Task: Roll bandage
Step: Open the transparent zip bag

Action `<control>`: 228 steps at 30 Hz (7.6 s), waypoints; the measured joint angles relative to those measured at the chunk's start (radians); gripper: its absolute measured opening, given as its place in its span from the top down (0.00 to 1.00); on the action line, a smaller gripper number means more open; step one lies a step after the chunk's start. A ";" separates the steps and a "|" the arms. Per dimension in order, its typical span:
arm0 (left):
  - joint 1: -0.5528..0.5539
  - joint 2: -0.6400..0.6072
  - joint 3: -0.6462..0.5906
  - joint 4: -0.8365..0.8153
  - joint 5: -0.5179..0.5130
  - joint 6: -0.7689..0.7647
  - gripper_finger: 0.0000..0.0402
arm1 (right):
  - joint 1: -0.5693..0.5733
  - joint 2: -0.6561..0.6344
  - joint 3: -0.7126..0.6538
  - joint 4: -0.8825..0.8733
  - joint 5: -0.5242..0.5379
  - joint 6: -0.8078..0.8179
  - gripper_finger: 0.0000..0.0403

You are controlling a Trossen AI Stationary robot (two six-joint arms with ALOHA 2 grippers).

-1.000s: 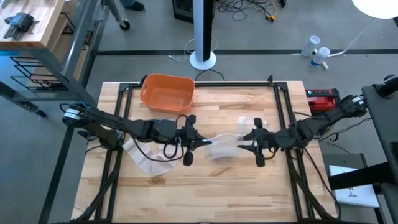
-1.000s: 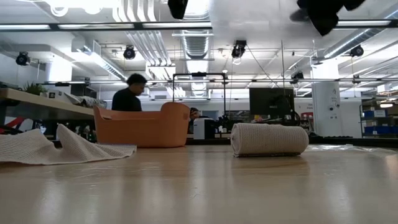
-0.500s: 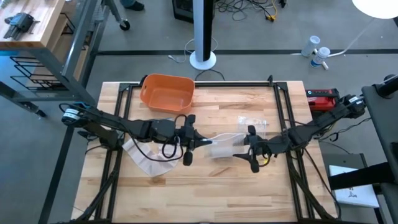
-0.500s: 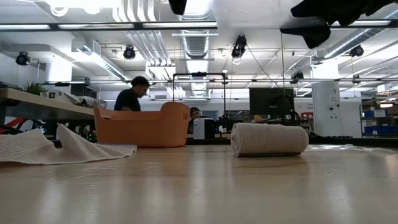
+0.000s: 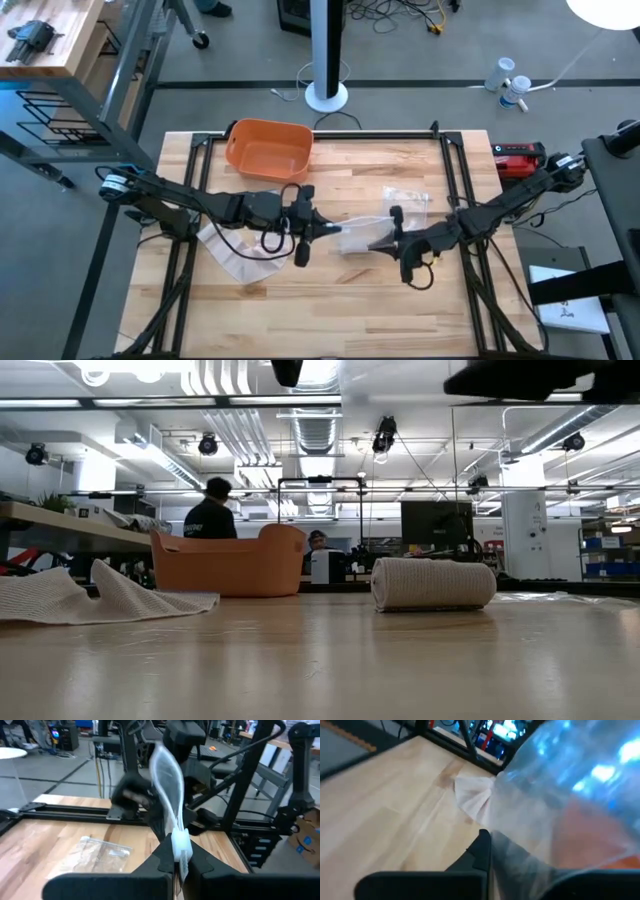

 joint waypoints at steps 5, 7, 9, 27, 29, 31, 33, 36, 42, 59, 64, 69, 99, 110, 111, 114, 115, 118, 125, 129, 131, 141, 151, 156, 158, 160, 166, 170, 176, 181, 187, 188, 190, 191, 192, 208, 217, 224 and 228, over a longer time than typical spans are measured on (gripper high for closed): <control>0.000 0.000 0.000 -0.001 0.048 -0.008 1.00 | 0.013 0.000 0.027 0.000 0.103 -0.289 0.98; -0.001 -0.001 0.000 -0.006 0.048 -0.013 1.00 | 0.018 0.000 0.035 -0.002 0.110 -0.397 0.99; -0.001 -0.003 0.000 -0.006 0.048 -0.015 1.00 | 0.019 0.001 0.041 -0.004 0.126 -0.456 0.99; -0.002 -0.011 0.000 -0.082 0.045 0.041 1.00 | 0.032 -0.120 0.064 -0.358 0.089 0.563 0.62; -0.003 -0.011 0.000 -0.082 0.045 0.067 1.00 | 0.032 -0.152 0.085 -0.430 0.030 0.604 0.59; -0.004 -0.011 0.000 -0.084 0.044 0.098 1.00 | 0.032 -0.174 0.110 -0.471 -0.006 0.623 0.57; -0.005 -0.010 0.000 -0.089 0.043 0.128 1.00 | 0.032 -0.195 0.135 -0.498 -0.013 0.638 0.57; -0.010 -0.010 -0.002 -0.096 0.030 0.152 1.00 | 0.032 -0.225 0.172 -0.496 -0.012 0.640 0.57; -0.032 -0.009 -0.003 -0.096 -0.014 0.216 1.00 | 0.032 -0.254 0.219 -0.459 0.049 0.586 0.62; -0.034 -0.009 -0.004 -0.104 -0.067 0.215 1.00 | 0.032 -0.203 0.225 -0.368 0.066 0.567 0.83; -0.034 -0.008 -0.004 -0.121 -0.068 0.211 1.00 | 0.032 -0.227 0.225 -0.367 0.066 0.567 0.85; -0.034 -0.008 -0.004 -0.122 -0.068 0.210 1.00 | 0.032 -0.230 0.225 -0.368 0.066 0.565 0.88; -0.034 -0.008 -0.004 -0.140 -0.068 0.195 1.00 | 0.032 -0.233 0.225 -0.368 0.032 0.518 0.72; -0.034 -0.008 -0.004 -0.140 -0.068 0.195 1.00 | 0.032 -0.222 0.225 -0.366 0.040 0.507 0.77; -0.034 -0.008 -0.004 -0.140 -0.068 0.195 1.00 | 0.032 -0.220 0.225 -0.363 0.040 0.507 0.78; -0.034 -0.008 -0.004 -0.139 -0.068 0.195 1.00 | 0.032 -0.211 0.225 -0.357 0.040 0.507 0.81; -0.034 -0.008 -0.004 -0.140 -0.068 0.195 1.00 | 0.032 -0.208 0.225 -0.347 0.041 0.507 0.81; -0.034 -0.008 -0.004 -0.139 -0.068 0.195 1.00 | 0.032 -0.199 0.225 -0.310 0.041 0.492 0.85; -0.034 -0.008 -0.004 -0.131 -0.067 0.195 1.00 | 0.032 -0.161 0.225 -0.293 0.041 0.466 0.98; -0.034 -0.008 -0.004 -0.132 -0.066 0.190 1.00 | 0.032 -0.133 0.225 -0.262 0.063 0.445 0.98; -0.034 -0.008 -0.004 -0.132 -0.066 0.175 1.00 | 0.032 -0.117 0.225 -0.237 0.094 0.429 0.98; -0.030 -0.008 -0.004 -0.208 0.039 -0.015 1.00 | 0.024 -0.032 0.225 -0.159 0.273 0.328 0.99; -0.007 -0.008 -0.004 -0.237 0.043 -0.098 1.00 | 0.016 0.045 0.225 -0.082 0.157 0.289 0.99; 0.004 0.027 -0.004 -0.211 0.053 -0.088 1.00 | 0.001 0.084 0.224 -0.025 0.166 0.293 0.99; 0.007 0.043 -0.004 -0.203 0.068 -0.084 1.00 | -0.014 0.098 0.224 -0.006 0.172 0.298 0.99; 0.012 0.053 -0.004 -0.208 0.074 -0.074 1.00 | -0.028 0.107 0.224 0.001 0.172 0.298 0.99; 0.014 0.044 0.015 -0.284 0.073 -0.041 1.00 | -0.039 0.099 0.224 -0.045 0.323 0.289 0.99; 0.014 0.045 0.027 -0.302 -0.021 -0.022 1.00 | -0.039 0.081 0.224 -0.055 0.343 0.297 0.99; 0.023 0.092 0.029 -0.159 -0.092 0.109 1.00 | -0.049 0.087 0.224 -0.028 0.132 0.271 0.99; 0.021 0.092 0.037 -0.158 -0.093 0.147 1.00 | -0.049 0.074 0.224 -0.098 0.187 0.278 0.99; -0.007 0.072 0.045 -0.041 -0.099 0.236 1.00 | -0.050 0.050 0.224 -0.164 0.330 0.340 0.99; -0.009 0.072 0.042 -0.008 -0.100 0.247 1.00 | -0.049 0.050 0.224 -0.156 0.302 0.333 0.99; -0.009 0.083 0.039 0.019 -0.138 0.247 1.00 | -0.049 0.051 0.224 -0.119 0.200 0.300 0.99; -0.007 0.086 0.039 0.009 -0.175 0.239 1.00 | -0.049 0.051 0.224 -0.106 0.144 0.284 0.99; -0.005 0.087 0.038 -0.026 -0.211 0.228 1.00 | -0.049 0.051 0.224 -0.096 0.095 0.279 0.99; 0.005 0.089 0.039 -0.169 -0.106 0.178 1.00 | -0.046 0.039 0.224 -0.088 0.160 0.264 0.99; 0.000 0.086 0.038 -0.252 -0.070 0.191 1.00 | -0.047 0.039 0.224 -0.187 0.163 0.345 0.89; -0.001 0.082 0.038 -0.338 -0.055 0.142 1.00 | -0.047 0.027 0.224 -0.289 0.163 0.417 0.69; -0.001 0.082 0.038 -0.390 -0.057 0.103 1.00 | -0.047 -0.008 0.224 -0.334 0.163 0.456 0.58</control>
